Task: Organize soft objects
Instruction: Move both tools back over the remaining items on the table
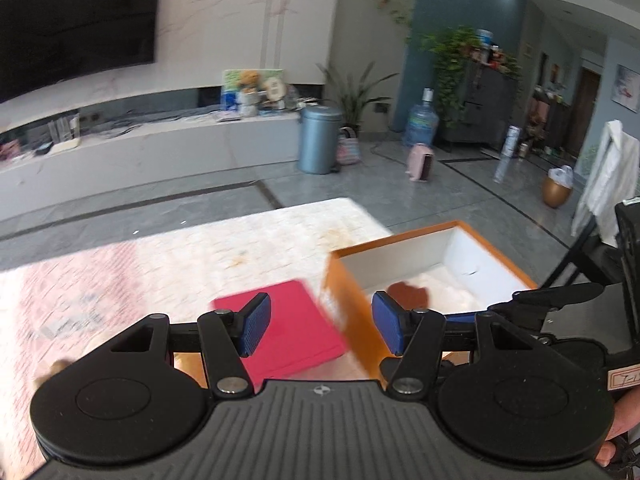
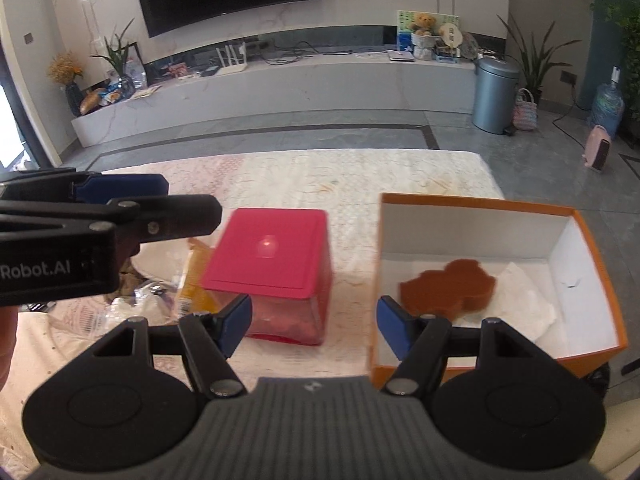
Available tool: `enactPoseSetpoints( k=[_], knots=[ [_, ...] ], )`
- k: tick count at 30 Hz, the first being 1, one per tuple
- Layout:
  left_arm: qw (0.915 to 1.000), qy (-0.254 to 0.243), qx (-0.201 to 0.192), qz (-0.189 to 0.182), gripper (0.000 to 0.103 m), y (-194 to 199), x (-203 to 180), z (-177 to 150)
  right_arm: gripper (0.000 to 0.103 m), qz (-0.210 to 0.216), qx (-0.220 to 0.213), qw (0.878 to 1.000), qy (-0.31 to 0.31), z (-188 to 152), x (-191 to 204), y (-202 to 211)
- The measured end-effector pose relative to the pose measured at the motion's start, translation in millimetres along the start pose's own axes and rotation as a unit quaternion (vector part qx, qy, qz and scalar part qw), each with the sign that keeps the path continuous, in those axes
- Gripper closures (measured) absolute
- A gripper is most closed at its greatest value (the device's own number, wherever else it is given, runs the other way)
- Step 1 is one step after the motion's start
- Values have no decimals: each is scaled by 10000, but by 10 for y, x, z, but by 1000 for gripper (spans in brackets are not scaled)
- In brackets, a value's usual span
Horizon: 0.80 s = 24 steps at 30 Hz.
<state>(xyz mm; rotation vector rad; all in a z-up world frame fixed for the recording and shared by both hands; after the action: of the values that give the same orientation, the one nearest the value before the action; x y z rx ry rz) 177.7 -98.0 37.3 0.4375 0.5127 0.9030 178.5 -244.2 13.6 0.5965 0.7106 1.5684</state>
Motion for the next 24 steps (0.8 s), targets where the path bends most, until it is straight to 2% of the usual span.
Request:
enactPoseSetpoints(
  k=[9,14,19,24],
  knots=[
    [9971,490,105,579,34,333,591,-531,35,135,-50,9998,128,-242,755,-255],
    [9921,879,317,837,34,530,978,-903,35,194,129,9993,290,-370,1128,-479],
    [9850,1300,458,1040,34,634,1290,-1196,35,193,335,9986,353,-431,1339,-719],
    [9805,1504,616,1103,35,661,1481,-1444,35,153,401,9983,400,-493,1460,-920]
  ],
)
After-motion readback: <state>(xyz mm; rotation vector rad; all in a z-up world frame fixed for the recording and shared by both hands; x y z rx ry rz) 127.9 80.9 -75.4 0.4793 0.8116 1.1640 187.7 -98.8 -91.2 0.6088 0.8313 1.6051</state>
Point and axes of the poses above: each gripper's, at about its wrist camera, not at the fingertips, and y roughly against the way its jaws point, x to its left, z to its top, the point moved 2 cm from there along -y, roughly the way its jaws point, and after that the axes turned 12 degrees about -z, right-handed, at the moved point
